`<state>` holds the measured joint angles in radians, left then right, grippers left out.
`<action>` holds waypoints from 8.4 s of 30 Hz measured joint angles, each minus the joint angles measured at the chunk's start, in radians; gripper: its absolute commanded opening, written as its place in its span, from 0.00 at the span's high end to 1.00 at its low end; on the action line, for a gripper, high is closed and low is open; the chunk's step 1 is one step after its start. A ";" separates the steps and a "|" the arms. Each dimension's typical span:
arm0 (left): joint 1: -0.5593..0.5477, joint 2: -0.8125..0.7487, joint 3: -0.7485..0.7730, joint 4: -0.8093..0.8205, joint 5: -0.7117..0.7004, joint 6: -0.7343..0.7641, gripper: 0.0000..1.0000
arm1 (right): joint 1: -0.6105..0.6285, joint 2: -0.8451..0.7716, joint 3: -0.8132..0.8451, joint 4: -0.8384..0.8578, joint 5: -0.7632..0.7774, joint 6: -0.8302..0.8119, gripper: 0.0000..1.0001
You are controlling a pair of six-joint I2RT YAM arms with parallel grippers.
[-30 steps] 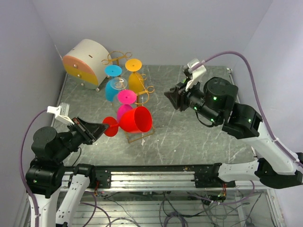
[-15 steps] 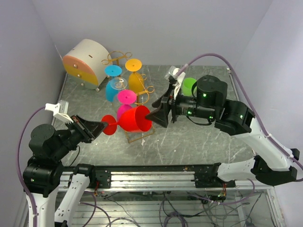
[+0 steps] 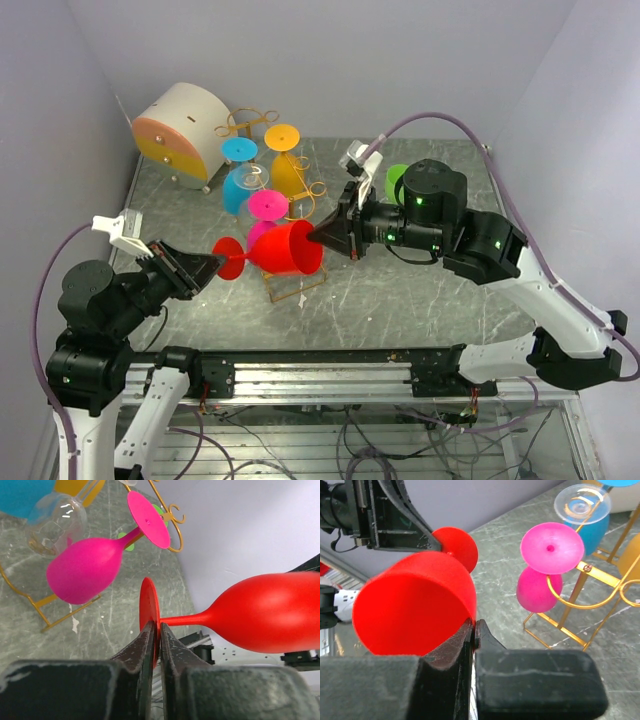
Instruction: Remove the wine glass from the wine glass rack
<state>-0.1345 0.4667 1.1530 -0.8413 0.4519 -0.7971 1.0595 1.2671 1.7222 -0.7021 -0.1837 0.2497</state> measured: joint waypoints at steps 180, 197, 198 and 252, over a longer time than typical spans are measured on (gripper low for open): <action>-0.003 -0.073 -0.254 -0.017 -0.676 0.214 0.54 | -0.580 0.836 0.505 0.319 -0.540 0.389 0.88; -0.003 -0.073 -0.254 -0.017 -0.675 0.214 0.54 | -0.600 0.747 0.382 0.433 -0.470 0.508 1.00; -0.003 -0.073 -0.254 -0.017 -0.675 0.214 0.54 | -0.602 0.738 0.373 0.440 -0.466 0.518 1.00; -0.005 0.110 -0.021 0.193 0.075 -0.435 0.22 | -0.109 -0.326 -0.428 0.356 0.163 -0.244 1.00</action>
<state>-0.1394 0.5770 1.1324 -0.6479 0.5270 -1.2320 0.9501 0.9409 1.2942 -0.3462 -0.0212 0.0059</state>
